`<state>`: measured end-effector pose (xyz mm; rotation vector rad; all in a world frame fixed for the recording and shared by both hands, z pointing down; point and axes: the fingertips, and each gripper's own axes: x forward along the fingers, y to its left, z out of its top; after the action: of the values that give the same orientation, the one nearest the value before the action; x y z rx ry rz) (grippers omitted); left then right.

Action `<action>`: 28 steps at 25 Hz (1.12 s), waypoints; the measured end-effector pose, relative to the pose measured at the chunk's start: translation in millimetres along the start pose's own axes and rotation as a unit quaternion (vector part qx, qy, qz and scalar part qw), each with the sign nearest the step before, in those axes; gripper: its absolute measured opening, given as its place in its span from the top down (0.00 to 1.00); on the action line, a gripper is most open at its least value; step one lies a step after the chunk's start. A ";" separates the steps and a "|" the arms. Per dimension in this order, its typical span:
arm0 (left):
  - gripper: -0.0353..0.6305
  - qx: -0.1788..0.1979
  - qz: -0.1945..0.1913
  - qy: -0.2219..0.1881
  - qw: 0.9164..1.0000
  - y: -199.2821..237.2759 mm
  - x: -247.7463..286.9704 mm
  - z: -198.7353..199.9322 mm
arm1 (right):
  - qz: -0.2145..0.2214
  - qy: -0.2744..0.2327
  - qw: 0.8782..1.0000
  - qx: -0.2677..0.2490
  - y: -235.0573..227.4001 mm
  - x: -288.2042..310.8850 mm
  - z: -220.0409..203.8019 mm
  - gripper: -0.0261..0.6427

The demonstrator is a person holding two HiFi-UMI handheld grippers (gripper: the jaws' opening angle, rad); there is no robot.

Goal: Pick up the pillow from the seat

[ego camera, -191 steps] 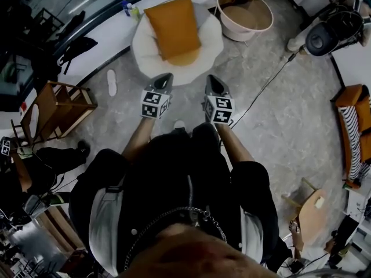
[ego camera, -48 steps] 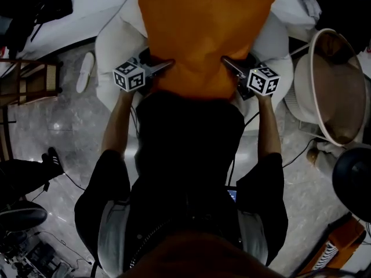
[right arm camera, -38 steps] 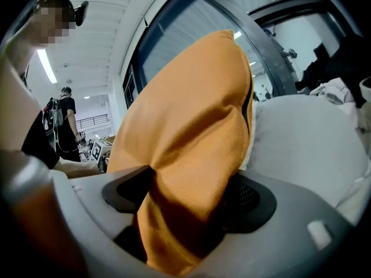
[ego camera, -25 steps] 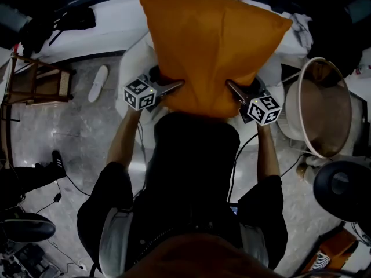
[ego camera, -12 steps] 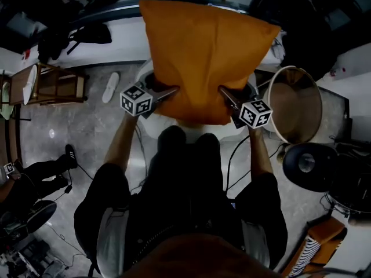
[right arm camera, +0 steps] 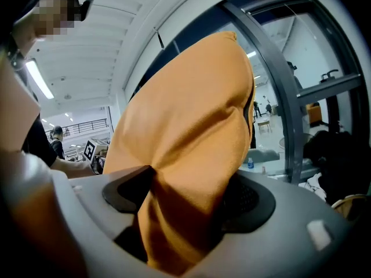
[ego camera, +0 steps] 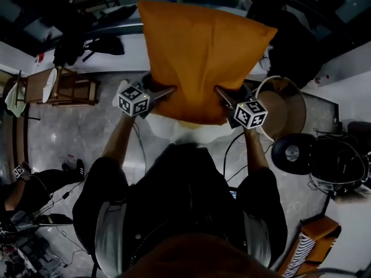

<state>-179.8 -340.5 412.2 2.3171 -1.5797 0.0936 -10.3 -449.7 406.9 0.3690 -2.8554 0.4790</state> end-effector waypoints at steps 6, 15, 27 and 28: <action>0.32 0.035 0.006 -0.034 0.999 -21.1 -28.9 75.4 | -0.006 -0.018 0.999 -0.041 31.8 -20.1 74.7 0.39; 0.32 0.086 0.007 -0.071 0.994 -25.6 -31.4 129.2 | -0.019 -0.041 0.993 -0.112 39.1 -26.4 128.5 0.42; 0.32 0.095 0.013 -0.079 0.992 -29.4 -28.9 137.1 | -0.019 -0.047 0.990 -0.132 36.4 -28.3 138.4 0.44; 0.32 0.095 0.014 -0.080 0.992 -29.4 -28.9 136.0 | -0.018 -0.047 0.990 -0.132 36.0 -28.0 137.3 0.44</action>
<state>-181.8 -347.0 270.3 2.5026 -1.7499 0.0706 -18.0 -458.2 262.6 0.4035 -2.9443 0.0749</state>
